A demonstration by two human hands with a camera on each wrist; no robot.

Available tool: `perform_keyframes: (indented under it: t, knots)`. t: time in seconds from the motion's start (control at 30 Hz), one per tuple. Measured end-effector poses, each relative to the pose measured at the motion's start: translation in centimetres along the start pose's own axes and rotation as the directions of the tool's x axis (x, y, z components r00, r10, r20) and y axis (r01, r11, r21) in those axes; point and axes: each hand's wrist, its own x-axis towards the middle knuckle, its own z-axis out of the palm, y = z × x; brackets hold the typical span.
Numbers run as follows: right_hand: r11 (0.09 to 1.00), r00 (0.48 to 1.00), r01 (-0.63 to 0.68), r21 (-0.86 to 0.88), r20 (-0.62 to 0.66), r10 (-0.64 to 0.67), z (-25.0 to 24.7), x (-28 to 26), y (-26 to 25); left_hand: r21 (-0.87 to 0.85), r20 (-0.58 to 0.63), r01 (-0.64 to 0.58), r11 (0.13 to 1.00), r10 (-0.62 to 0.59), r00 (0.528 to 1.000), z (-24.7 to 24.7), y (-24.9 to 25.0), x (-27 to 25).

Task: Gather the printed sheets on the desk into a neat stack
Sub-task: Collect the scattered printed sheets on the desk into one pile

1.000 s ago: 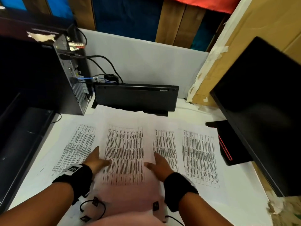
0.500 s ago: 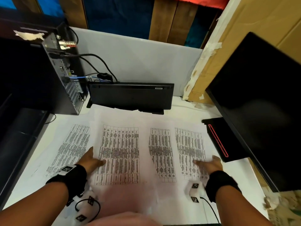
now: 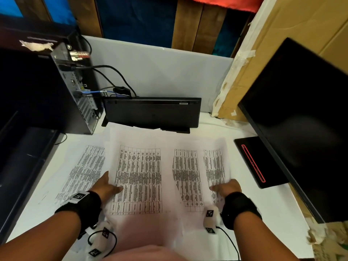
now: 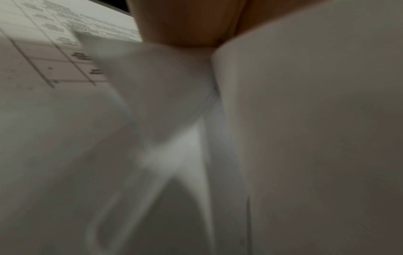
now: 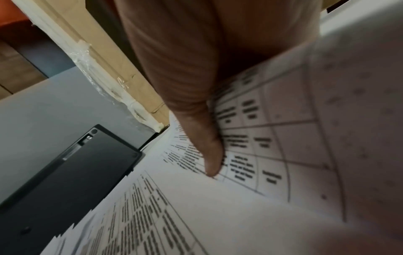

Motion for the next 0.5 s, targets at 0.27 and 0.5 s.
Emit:
perform_keyframes:
  t: [0.27, 0.5]
  knots:
    - [0.943, 0.978, 0.203, 0.265, -0.094, -0.184, 2.7, -2.6, 0.1, -0.021, 0.008, 0.004, 1.0, -0.004, 1.0, 0.3, -0.1, 0.1]
    - [0.938, 0.943, 0.306, 0.164, -0.184, -0.276, 2.4, -5.8, -1.1, 0.018, 0.03, -0.019, 1.0, 0.018, 0.999, 0.2, 0.6, -0.7]
